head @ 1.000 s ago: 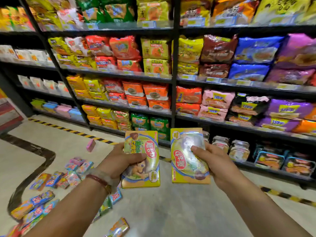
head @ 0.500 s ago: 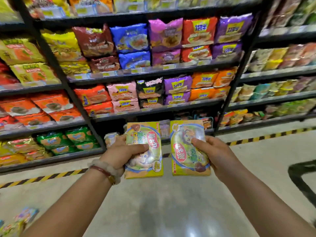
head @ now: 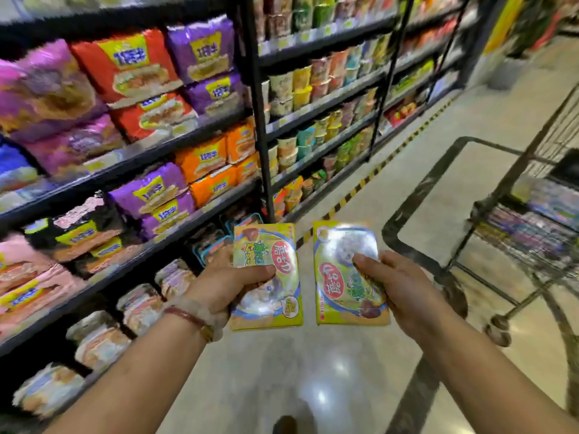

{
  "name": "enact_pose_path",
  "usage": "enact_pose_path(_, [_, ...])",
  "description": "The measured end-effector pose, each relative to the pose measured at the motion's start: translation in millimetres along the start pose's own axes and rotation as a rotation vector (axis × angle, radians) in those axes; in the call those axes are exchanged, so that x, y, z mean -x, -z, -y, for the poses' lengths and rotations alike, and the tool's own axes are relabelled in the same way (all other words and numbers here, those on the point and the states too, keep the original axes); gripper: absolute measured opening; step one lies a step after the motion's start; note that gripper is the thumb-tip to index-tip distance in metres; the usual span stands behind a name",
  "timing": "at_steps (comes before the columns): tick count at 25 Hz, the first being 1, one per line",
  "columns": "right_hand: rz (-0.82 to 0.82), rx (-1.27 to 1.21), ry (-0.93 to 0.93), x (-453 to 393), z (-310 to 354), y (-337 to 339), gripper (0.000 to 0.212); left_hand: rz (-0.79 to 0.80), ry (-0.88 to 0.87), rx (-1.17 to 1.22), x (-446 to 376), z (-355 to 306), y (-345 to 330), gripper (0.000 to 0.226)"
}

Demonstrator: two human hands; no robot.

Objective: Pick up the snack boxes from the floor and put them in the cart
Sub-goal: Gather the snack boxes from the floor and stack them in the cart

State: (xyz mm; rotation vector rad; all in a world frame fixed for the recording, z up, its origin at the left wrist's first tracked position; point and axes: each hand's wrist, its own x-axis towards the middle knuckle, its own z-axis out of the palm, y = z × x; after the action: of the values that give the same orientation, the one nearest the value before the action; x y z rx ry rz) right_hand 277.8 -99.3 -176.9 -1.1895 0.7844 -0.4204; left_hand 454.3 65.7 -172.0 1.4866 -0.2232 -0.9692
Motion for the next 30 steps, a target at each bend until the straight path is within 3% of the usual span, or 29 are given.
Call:
enact_pose_path(4, [-0.257,-0.062,-0.008,-15,3,28,0.020,0.186,0.033,-0.052,-62,-24,-33,0.043])
enact_pose_path(9, [-0.528,-0.135,0.011,-10,2,86,0.017,0.423,0.083,-0.158,-107,-36,-103,0.054])
enact_pose_path(14, [-0.725,-0.239,0.035,-7,12,161,0.030,0.566,0.110,-0.280,-144,-35,-203,0.074])
enact_pose_path(18, [-0.799,-0.296,0.073,-9,25,239,0.030,0.657,0.115,-0.312,-169,-24,-299,0.075])
enact_pose_path(20, [-0.811,-0.326,0.097,-11,36,284,0.025,0.696,0.124,-0.315,-181,-16,-353,0.070])
enact_pose_path(24, [-0.844,-0.342,0.102,-21,56,362,0.020,0.756,0.149,-0.324,-195,-4,-456,0.032])
enact_pose_path(27, [-0.912,-0.368,0.092,-31,64,410,0.013,0.757,0.152,-0.335,-210,2,-515,0.029])
enact_pose_path(30, [-0.926,-0.399,0.063,-43,67,451,0.024,0.759,0.172,-0.356,-231,4,-559,0.025])
